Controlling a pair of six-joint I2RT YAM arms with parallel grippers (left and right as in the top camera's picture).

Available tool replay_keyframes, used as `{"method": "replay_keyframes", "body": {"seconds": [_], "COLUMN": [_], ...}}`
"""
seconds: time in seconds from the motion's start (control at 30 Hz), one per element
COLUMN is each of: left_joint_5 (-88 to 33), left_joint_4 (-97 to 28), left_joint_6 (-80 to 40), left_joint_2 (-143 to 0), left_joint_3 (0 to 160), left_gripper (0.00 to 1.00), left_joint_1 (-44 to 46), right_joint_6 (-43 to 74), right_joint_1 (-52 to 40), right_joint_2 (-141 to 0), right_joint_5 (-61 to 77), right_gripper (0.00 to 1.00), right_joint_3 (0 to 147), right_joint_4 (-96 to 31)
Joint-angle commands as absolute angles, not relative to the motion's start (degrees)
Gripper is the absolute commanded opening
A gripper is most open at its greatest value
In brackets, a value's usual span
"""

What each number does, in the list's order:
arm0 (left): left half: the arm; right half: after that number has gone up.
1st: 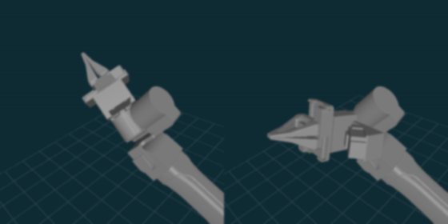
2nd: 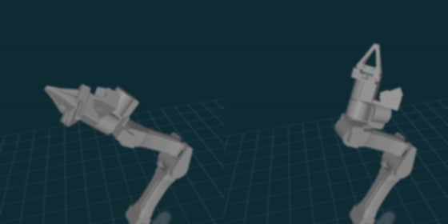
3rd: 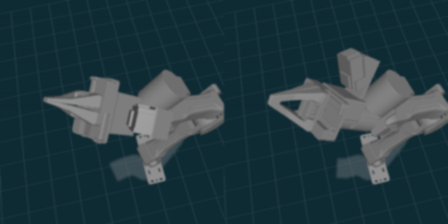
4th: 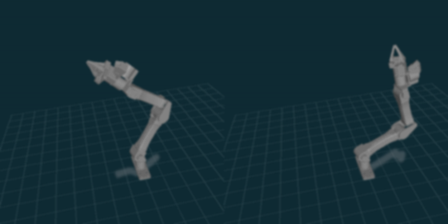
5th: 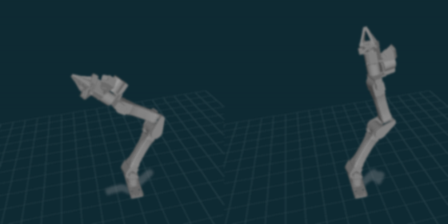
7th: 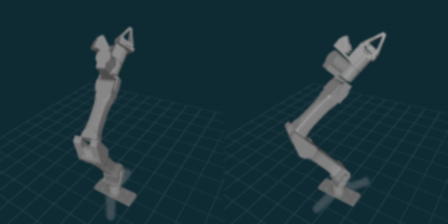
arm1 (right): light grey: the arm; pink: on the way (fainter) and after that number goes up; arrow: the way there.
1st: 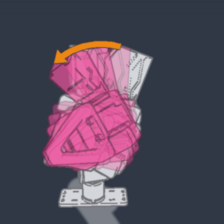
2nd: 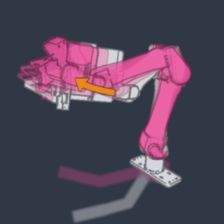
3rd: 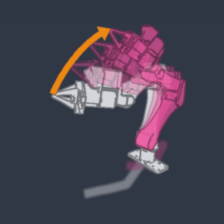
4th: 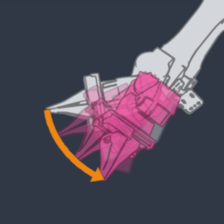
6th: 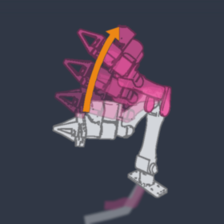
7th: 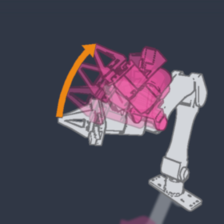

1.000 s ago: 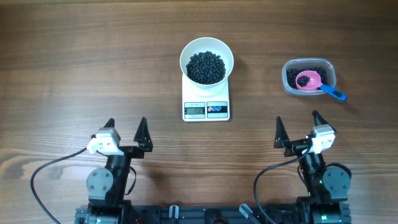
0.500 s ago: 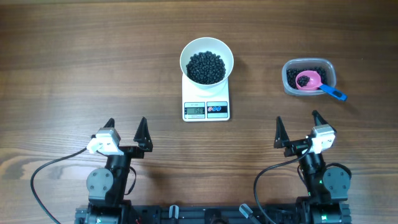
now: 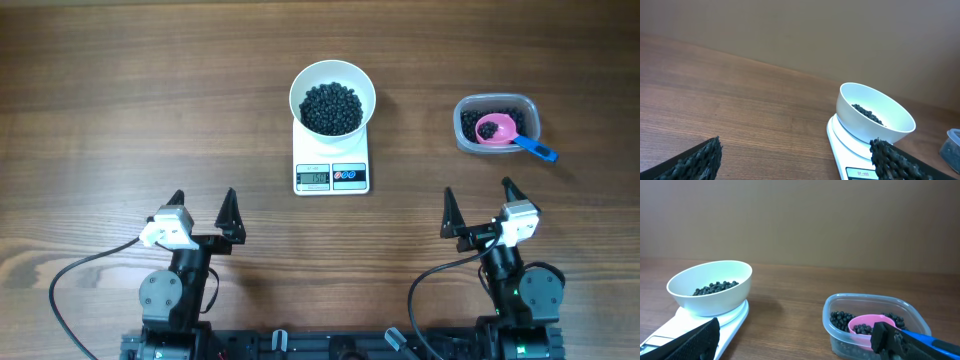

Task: Scoop item into bowl and weigh 150g on scale

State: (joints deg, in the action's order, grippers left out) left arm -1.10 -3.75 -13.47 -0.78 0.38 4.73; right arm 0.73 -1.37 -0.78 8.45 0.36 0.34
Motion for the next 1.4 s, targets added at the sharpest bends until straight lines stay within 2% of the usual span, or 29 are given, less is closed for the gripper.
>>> {"method": "replay_keyframes", "body": {"seconds": [0.0,1.37], "left_joint_5": [-0.54,-0.54], "left_joint_4": [-4.32,-4.32], "left_joint_6": [-13.96,-13.96], "left_joint_2": [-0.21,-0.21], "left_joint_3": [0.32,0.32], "left_gripper": [1.0,1.0], "left_joint_1": [4.27,4.27], "right_joint_6": [0.14,0.16], "right_joint_1": [-1.61,-1.61], "right_joint_2": [-0.21,-0.21], "right_joint_5": [7.46,7.46], "right_gripper": [1.0,1.0], "right_joint_3": [0.32,0.32], "right_joint_4": [0.47,0.47]}}
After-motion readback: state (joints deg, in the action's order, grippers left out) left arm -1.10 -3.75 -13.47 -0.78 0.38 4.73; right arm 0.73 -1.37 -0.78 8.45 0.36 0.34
